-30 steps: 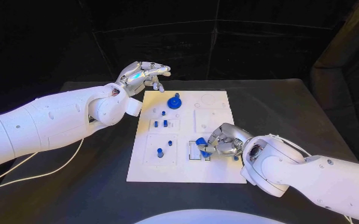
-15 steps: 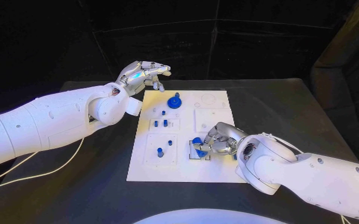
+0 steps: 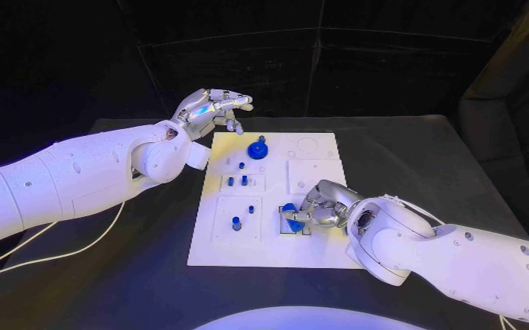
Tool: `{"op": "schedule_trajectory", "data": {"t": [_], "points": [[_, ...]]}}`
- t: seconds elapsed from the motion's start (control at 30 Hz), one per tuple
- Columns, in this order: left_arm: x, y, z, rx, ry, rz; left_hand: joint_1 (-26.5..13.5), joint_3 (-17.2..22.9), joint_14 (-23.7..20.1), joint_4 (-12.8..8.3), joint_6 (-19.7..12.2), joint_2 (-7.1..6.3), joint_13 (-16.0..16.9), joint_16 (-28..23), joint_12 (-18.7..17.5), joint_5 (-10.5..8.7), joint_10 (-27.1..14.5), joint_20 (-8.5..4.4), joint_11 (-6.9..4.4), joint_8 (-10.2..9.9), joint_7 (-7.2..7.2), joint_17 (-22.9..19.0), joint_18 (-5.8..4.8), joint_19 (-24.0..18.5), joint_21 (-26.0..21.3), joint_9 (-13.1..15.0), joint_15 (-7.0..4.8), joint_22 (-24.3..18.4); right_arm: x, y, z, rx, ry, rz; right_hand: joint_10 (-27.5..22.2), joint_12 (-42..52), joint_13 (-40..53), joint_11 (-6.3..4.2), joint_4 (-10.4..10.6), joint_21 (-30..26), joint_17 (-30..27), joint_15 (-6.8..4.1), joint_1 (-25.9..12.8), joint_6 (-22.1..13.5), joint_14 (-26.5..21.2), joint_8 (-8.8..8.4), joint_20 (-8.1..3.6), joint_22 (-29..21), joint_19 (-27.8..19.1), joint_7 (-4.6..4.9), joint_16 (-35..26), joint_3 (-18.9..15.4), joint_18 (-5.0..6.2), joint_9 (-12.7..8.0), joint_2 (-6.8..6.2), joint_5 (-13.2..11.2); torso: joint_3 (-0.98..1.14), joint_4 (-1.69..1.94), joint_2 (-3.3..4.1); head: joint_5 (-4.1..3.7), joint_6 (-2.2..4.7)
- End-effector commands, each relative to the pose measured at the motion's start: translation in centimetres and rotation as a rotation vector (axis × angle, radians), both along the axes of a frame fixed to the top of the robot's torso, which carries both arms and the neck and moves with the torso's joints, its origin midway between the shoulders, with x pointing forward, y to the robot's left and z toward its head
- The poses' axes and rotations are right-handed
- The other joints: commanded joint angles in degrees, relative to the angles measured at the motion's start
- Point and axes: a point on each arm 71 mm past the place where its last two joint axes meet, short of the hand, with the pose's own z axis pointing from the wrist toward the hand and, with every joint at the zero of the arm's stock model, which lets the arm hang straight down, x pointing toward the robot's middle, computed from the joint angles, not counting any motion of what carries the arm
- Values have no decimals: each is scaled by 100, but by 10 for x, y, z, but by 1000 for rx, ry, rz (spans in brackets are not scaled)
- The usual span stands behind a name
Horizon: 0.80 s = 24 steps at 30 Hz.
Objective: Assemble the parts on the task board
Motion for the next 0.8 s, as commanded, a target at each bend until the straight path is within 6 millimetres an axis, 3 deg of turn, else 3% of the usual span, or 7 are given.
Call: {"op": "schedule_trajectory", "data": {"t": [0.03,0.2,0.43,0.53,0.67,0.8], "points": [[0,-1,2,-7,-6,-9,10,-27,-36,-1,21,58,8,30,-29,-5,11,-5,14,-37,-17,-9,30,21,-36,1,-4,-6,1,0,1,-6,-5,-11,-76,-123,-84,0,11,-52,26,-22,-179,-30,302,-44,-19,760,-13,50,-65,-108,-2,29,5,-467,-2,9,-3,2,8],[0,-1,2,-7,-6,-9,11,-38,-37,4,19,67,8,33,-30,-5,10,-5,15,-41,-15,-11,29,23,-39,1,-3,-9,2,1,0,-14,-2,-8,-160,-395,-266,22,22,-123,-103,-10,-495,-75,280,-89,-7,674,-80,67,-151,-222,22,104,-21,-1177,2,10,-3,19,5],[-1,-1,2,-6,-5,-9,13,-39,-37,4,19,69,8,33,-31,-5,10,-5,15,-41,-16,-11,29,24,-39,1,-3,-10,1,3,0,-28,-2,5,-216,-591,-396,33,24,-183,-195,3,-661,-109,264,-120,5,605,-131,83,-218,-153,42,157,-133,-1469,0,-6,-2,19,-8],[-1,-1,2,-6,-4,-10,13,-39,-37,4,19,69,8,33,-31,-5,10,-5,15,-41,-16,-11,29,24,-39,1,-3,-10,0,3,0,-32,-1,12,-211,-596,-393,33,18,-184,-191,3,-651,-108,266,-123,6,604,-130,83,-220,-116,42,169,-126,-1444,6,-10,-2,26,-6],[-1,0,2,-6,-4,-10,13,-39,-37,4,19,69,8,33,-31,-5,10,-5,15,-41,-16,-11,29,24,-39,1,-3,-10,-1,3,0,-35,2,22,-182,-599,-369,26,-71,-185,-162,-3,-313,-100,278,-134,3,611,-119,74,-218,0,40,225,-94,-1099,9,-8,-3,24,-9],[-1,0,2,-6,-4,-9,13,-39,-37,4,19,69,8,33,-31,-5,10,-5,15,-41,-16,-11,29,24,-39,1,-3,-10,-3,3,2,-27,-1,41,-150,-575,-323,15,-184,-172,-113,-12,48,-76,293,-137,-5,634,-96,64,-201,31,33,280,-109,-1008,11,-4,-5,23,-9]]}}
